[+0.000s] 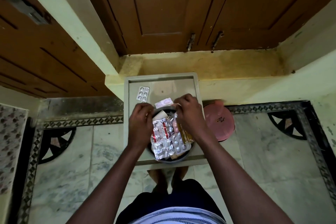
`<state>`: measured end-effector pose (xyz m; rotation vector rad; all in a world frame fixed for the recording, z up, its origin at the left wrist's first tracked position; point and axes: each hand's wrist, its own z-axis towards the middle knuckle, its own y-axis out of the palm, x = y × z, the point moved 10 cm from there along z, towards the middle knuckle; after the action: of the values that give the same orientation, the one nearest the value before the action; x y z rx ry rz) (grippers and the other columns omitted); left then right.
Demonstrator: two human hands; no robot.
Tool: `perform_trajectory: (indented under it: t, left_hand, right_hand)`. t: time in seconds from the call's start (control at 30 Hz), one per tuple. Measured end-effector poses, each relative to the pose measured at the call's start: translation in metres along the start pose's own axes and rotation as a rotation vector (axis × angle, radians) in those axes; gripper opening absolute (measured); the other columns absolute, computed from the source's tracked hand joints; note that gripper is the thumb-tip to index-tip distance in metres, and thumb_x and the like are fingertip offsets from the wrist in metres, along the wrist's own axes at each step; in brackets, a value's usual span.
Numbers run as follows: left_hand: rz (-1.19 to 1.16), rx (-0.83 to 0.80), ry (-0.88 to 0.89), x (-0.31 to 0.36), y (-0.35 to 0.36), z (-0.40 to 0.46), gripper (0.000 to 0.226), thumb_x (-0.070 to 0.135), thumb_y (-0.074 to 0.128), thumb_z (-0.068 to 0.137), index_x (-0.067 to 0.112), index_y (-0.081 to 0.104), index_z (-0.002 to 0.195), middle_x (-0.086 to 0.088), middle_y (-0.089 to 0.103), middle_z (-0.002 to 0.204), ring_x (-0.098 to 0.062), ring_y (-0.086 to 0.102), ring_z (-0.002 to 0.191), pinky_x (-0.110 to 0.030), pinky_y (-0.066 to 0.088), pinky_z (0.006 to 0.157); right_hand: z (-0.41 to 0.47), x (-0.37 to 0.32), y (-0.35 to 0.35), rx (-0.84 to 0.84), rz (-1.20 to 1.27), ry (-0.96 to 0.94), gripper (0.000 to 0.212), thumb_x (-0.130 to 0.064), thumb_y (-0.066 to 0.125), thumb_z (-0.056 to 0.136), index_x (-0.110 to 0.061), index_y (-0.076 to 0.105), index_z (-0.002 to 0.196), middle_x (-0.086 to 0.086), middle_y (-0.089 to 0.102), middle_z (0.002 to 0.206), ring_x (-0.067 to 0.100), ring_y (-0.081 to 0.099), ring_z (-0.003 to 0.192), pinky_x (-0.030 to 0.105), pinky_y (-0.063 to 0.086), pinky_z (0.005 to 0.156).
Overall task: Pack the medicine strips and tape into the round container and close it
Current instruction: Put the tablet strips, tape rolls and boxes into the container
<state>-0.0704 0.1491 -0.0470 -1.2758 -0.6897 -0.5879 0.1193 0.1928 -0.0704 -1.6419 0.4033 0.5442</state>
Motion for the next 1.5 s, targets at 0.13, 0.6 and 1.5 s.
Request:
perform_trajectory:
  t: [0.13, 0.6, 1.5]
  left_hand:
    - [0.058, -0.032, -0.084, -0.034, 0.007, 0.050, 0.026, -0.009, 0.061, 0.091, 0.005, 0.072, 0.110, -0.013, 0.064, 0.114, -0.026, 0.065, 0.104, -0.024, 0.047, 0.088]
    - [0.124, -0.141, -0.464, -0.120, 0.045, 0.091, 0.050, 0.011, 0.090, 0.068, 0.007, 0.064, 0.111, -0.018, 0.066, 0.111, -0.036, 0.061, 0.103, -0.040, 0.051, 0.079]
    - [0.083, -0.060, -0.126, 0.006, 0.015, -0.039, 0.012, 0.017, 0.072, 0.094, 0.013, 0.072, 0.105, 0.000, 0.059, 0.101, -0.017, 0.061, 0.090, -0.030, 0.051, 0.075]
  right_hand:
    - [0.053, -0.004, 0.035, -0.240, -0.102, -0.032, 0.027, -0.019, 0.069, 0.091, -0.019, 0.075, 0.117, 0.009, 0.065, 0.123, 0.035, 0.054, 0.117, 0.047, 0.051, 0.092]
    - [0.082, -0.018, 0.060, -0.455, -0.220, -0.072, 0.027, -0.013, 0.071, 0.082, -0.021, 0.046, 0.087, 0.000, 0.057, 0.089, 0.030, 0.058, 0.096, 0.042, 0.045, 0.085]
    - [-0.030, 0.008, -0.028, -0.111, 0.426, 0.153, 0.021, -0.007, 0.077, 0.085, -0.019, 0.075, 0.102, -0.004, 0.074, 0.097, 0.016, 0.069, 0.091, 0.035, 0.057, 0.083]
